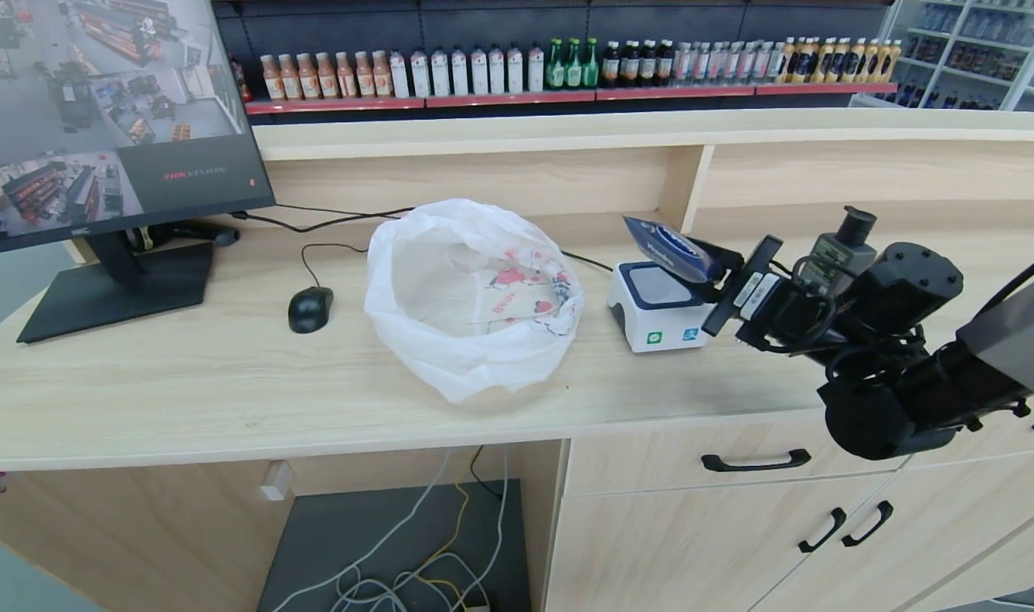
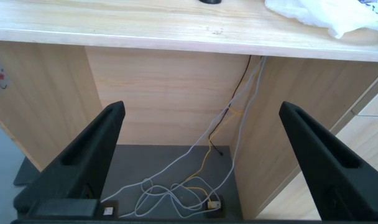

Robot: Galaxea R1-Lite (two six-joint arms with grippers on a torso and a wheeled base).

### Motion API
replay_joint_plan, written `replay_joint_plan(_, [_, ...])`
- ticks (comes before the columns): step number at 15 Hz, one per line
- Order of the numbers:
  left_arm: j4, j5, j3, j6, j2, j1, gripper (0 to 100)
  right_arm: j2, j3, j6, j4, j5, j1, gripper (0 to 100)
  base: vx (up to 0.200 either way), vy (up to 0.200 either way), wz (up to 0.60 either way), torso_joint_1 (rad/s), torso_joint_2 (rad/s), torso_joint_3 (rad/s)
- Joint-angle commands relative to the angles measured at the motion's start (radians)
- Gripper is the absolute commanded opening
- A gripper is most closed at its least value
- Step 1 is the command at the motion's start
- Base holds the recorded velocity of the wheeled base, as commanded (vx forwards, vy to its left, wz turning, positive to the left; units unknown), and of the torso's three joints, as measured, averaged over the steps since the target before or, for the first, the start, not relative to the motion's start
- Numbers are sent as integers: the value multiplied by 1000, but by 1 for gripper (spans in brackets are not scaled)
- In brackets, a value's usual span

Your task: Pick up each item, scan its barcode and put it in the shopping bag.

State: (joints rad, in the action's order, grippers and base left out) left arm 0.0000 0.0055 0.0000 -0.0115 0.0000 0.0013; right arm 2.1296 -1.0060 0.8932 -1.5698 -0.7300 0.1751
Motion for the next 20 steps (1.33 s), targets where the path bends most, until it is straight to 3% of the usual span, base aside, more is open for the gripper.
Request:
replay_joint_plan(1, [0,1,0,-1,0,0,100,21,-5,1,-1,-2,1,0,0,0,0,0,0,0])
replay_joint_plan(20, [0,1,0,-1,0,0,100,59,-22,1,-1,21,14,0,0,0,0,0,0,0])
